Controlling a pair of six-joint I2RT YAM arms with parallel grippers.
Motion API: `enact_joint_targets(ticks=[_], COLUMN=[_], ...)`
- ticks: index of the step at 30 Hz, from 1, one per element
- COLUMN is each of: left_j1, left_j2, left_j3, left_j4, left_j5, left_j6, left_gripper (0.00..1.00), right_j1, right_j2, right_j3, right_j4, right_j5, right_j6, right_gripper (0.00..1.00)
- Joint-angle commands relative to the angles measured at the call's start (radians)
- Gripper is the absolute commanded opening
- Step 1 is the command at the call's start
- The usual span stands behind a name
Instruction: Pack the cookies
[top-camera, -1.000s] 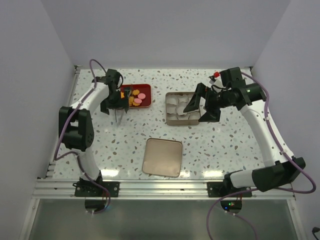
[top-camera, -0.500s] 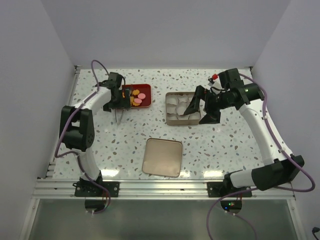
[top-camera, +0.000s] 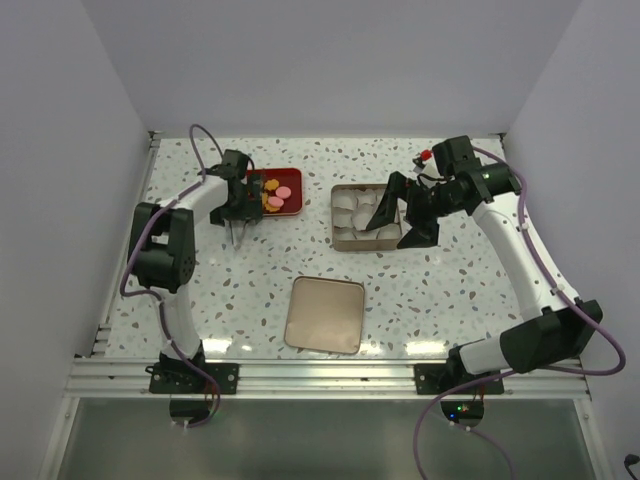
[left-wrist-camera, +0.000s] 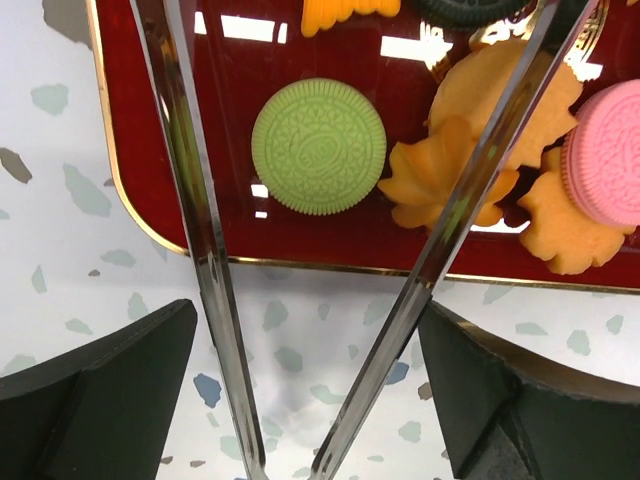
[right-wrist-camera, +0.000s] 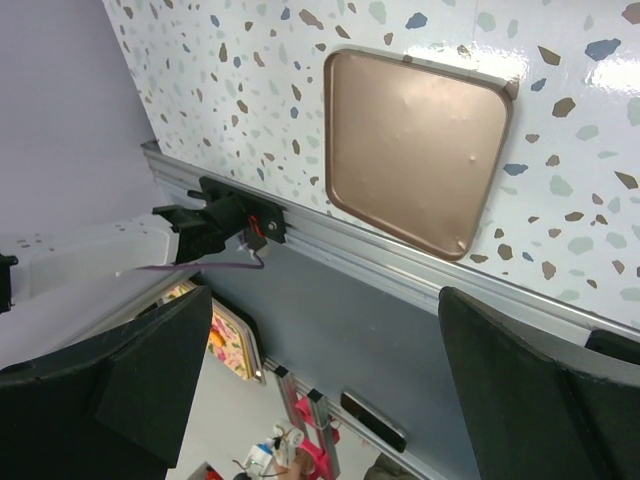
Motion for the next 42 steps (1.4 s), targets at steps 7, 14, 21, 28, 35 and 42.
enact_joint_targets(ticks=[7,14,21,28,35,42], left_j1=[-0.002,-0.002,-0.002,0.0,0.0,0.0], left_j2=[0.04,0.014,-0.033,-0.052,-0.104,-0.15], left_j3=[-0.019,-0.03,0.023,0.091,0.138,0.172], left_j4=[0.105,0.096,-0.011,-0.134,-0.218,-0.269], left_j5=[0.02,0.022,-0.01,-0.009,0.019,0.068], left_j6=[0.029,0.053,0.082,0.113,0.115,0.113], left_gripper=[0.84,0.71,0.59,0.57,0.54,0.47], right_j1=[-0.005,-0.005,-0.004,-0.005,-0.005,-0.005], right_j2=[0.007,0.002,-0.013,-0.047,-0.08,-0.102], right_j3=[-0.005,-0.002,0.013,0.003,0.007,0.026], right_j4=[-0.007,-0.002,0.008,0.034,0.033,0.022], right_j5=[0.011,0.008,0.0,-0.02,-0.028,-0.034], right_j6=[-0.024,-0.021,-0.007,0.022,0.032,0.039], right_gripper=[0.99,0.99,0.99,0.99,0.99,0.99])
